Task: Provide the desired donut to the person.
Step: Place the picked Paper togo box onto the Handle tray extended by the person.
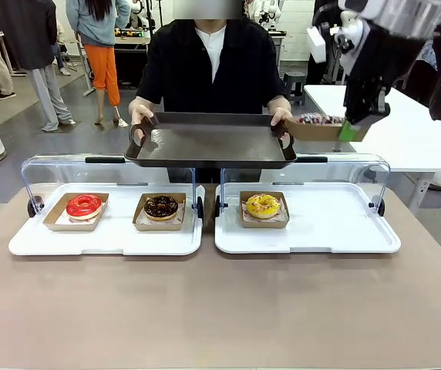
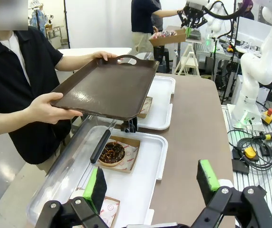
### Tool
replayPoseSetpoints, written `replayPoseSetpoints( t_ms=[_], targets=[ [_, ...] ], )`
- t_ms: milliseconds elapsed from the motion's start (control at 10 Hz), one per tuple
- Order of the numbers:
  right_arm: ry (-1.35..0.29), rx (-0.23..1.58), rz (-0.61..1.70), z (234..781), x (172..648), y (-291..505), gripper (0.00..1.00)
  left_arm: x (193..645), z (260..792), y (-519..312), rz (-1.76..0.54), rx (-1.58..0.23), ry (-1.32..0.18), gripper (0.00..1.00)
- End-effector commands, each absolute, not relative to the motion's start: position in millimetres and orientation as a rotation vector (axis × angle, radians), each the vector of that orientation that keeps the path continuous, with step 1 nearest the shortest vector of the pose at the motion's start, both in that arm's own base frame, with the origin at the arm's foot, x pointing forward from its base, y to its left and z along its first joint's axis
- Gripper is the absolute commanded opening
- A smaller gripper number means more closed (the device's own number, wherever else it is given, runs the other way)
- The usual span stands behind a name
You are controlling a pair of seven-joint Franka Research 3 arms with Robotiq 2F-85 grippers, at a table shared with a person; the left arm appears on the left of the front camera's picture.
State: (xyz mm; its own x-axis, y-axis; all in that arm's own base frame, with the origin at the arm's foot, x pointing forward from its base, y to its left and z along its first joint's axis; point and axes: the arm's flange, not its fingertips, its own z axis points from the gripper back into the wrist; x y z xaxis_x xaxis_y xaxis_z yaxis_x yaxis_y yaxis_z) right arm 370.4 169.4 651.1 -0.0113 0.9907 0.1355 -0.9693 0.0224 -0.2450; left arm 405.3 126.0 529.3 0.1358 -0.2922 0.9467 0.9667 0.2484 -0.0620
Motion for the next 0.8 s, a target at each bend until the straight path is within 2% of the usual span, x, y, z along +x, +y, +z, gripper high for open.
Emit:
replayPoseSetpoints(
  t_ms=[0,400,700],
  targets=[
    [-0.378,-0.110,1.556,666,374,213,0.02,405,531,127,-1.096,-0.860,-1.022,1.00],
    [-0.309,-0.126,1.515,628,410,281,0.02,405,531,127,-1.096,-0.860,-1.022,1.00],
    [-0.329,-0.123,1.529,602,441,306,0.02,405,531,127,-1.096,-0.860,-1.022,1.00]
  ],
)
